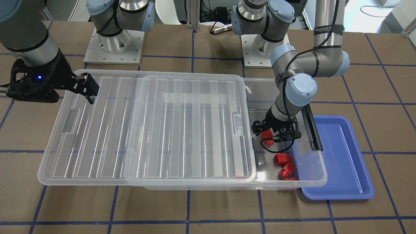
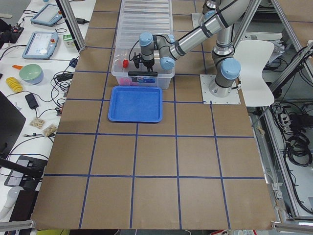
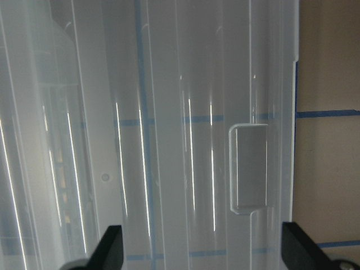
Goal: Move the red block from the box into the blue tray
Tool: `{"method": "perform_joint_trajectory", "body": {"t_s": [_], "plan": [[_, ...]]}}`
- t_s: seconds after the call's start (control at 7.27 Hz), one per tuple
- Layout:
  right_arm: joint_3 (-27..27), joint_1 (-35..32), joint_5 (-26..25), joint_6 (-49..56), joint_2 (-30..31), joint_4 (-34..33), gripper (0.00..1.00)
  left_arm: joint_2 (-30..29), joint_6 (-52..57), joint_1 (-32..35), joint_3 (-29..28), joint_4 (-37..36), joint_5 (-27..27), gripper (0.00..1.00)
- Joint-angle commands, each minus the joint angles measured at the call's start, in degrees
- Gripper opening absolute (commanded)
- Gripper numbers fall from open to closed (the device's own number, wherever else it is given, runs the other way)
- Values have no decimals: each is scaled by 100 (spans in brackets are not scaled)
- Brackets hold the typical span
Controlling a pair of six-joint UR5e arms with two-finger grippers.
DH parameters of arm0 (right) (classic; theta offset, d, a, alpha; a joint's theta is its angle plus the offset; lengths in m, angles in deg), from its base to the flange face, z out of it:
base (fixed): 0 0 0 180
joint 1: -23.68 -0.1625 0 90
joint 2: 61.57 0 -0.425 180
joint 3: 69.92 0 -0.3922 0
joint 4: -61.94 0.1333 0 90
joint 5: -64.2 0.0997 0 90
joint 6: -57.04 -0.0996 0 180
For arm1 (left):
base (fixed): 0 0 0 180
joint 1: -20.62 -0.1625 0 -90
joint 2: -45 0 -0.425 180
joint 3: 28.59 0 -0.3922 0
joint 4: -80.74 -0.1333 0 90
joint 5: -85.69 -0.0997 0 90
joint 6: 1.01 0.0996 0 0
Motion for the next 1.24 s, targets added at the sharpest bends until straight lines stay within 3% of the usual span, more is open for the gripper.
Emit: {"method": "perform_joint_trajectory", "body": {"t_s": [0.0, 0.14, 0.55, 0.83, 1.1], "plan": [[0, 0, 2, 1, -3, -3, 100, -23, 7, -6, -4, -2, -3, 17], [0, 0, 2, 1, -3, -3, 100, -23, 24, -15, -39, -2, -3, 1], [0, 0, -7, 80, 6, -12, 100, 196, 16, -287, -415, 338, -47, 0], [0, 0, -15, 80, 23, -12, 100, 556, 7, -243, -1292, 2054, -3, 0], [0, 0, -15, 80, 14, -12, 100, 942, -142, -173, -1647, 2826, 23, 0]]}}
